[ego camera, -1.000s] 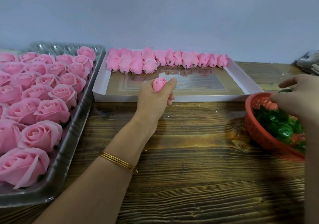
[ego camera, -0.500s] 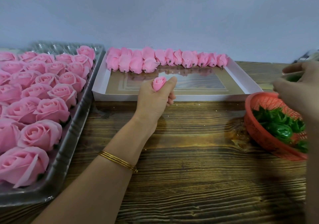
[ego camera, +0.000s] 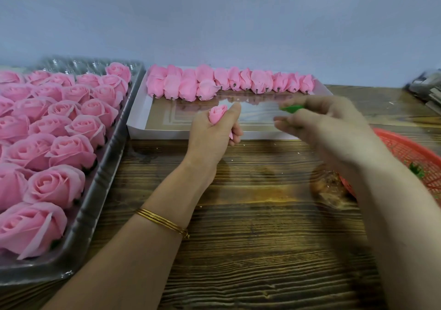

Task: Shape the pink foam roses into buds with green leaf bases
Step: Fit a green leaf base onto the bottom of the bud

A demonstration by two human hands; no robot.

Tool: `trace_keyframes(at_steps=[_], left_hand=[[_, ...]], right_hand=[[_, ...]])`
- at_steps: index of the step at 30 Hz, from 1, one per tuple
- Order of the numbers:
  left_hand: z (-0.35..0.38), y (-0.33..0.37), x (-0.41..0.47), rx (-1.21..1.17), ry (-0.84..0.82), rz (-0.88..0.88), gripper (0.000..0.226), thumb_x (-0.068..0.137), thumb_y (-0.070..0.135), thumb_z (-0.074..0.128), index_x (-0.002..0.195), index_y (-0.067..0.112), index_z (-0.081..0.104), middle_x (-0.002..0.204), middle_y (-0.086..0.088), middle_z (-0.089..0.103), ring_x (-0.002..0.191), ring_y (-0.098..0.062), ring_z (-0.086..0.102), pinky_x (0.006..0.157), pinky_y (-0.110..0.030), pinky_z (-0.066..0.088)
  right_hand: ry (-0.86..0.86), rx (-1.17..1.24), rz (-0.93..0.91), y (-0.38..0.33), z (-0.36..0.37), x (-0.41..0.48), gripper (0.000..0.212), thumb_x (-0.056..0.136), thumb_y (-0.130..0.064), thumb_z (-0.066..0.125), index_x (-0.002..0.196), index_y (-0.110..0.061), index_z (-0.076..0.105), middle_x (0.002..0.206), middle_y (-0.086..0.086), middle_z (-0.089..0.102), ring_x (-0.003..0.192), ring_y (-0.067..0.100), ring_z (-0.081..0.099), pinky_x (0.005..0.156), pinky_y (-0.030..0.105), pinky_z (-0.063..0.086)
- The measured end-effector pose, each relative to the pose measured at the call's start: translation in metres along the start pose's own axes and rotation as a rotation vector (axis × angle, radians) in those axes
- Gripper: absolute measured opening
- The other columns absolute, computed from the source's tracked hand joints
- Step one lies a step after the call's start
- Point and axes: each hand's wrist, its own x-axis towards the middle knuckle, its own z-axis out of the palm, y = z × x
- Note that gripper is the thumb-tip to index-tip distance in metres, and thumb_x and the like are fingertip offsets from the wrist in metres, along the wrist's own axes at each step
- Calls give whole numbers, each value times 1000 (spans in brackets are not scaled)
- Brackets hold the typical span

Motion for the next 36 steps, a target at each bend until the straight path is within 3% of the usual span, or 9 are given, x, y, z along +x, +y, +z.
trace_keyframes(at_steps=[5, 8, 13, 15, 19, 23, 26, 31, 36], left_hand=[[0, 1, 0, -7, 19, -8, 37, 97, 25, 60, 61, 15, 58, 54, 2, 59, 50, -7, 52, 49, -17, 44], [-1, 2, 0, -26, 18, -12, 35, 96, 27, 60, 63, 15, 58, 56, 3, 58, 51, -7, 52, 50, -18, 44], [0, 4, 1, -85, 44, -36, 47, 95, 28, 62, 49, 23, 61, 55, 3, 58, 55, -9, 55, 55, -22, 46], [0, 5, 1, -120, 47, -47, 52, 96, 28, 60, 44, 23, 60, 56, 3, 58, 58, -10, 56, 56, -22, 47], [-2, 5, 3, -160, 54, -68, 44, 97, 31, 59, 54, 20, 58, 62, 1, 61, 61, -11, 57, 63, -25, 47], [-1, 3, 4, -162, 64, -63, 43, 97, 30, 59, 56, 18, 55, 65, 0, 64, 64, -11, 59, 65, -25, 46], [-1, 2, 4, -159, 54, -66, 45, 97, 32, 58, 54, 20, 55, 69, -1, 68, 63, -8, 61, 63, -23, 47], [1, 0, 4, -160, 23, -50, 54, 97, 34, 56, 45, 24, 57, 69, 0, 71, 69, -11, 64, 72, -31, 50], [1, -2, 5, -156, -1, -45, 54, 97, 37, 56, 45, 24, 58, 72, -1, 72, 67, -12, 66, 70, -31, 54]], right_hand=[[-180, 238, 109, 12, 25, -1, 23, 88, 12, 55, 96, -6, 67, 83, 10, 63, 86, 20, 67, 93, 28, 54], [-266, 375, 195, 16, 30, -2, 26, 91, 13, 48, 109, 1, 62, 92, 18, 62, 88, 20, 67, 86, 29, 57], [-296, 213, 182, 27, 34, -1, 31, 93, 3, 55, 123, -3, 61, 99, 9, 67, 93, 15, 61, 73, 22, 48], [-289, 233, 170, 29, 37, -2, 29, 92, 4, 55, 120, 2, 62, 104, 15, 68, 93, 21, 56, 73, 22, 44], [-316, 335, 186, 33, 40, -5, 27, 88, 11, 56, 113, 6, 64, 102, 26, 63, 93, 30, 56, 83, 27, 50], [-318, 333, 210, 35, 44, -8, 30, 83, 19, 57, 105, 1, 65, 87, 14, 68, 94, 31, 65, 91, 35, 56], [-284, 305, 191, 37, 49, -10, 32, 77, 23, 61, 101, 1, 63, 87, 16, 68, 93, 34, 64, 96, 44, 52], [-202, 262, 118, 40, 60, -12, 37, 71, 21, 69, 96, -4, 63, 86, 9, 70, 79, 18, 68, 84, 28, 57], [-134, 339, 63, 43, 66, -12, 38, 68, 24, 70, 95, 0, 60, 81, 5, 69, 66, 6, 67, 70, 18, 55]])
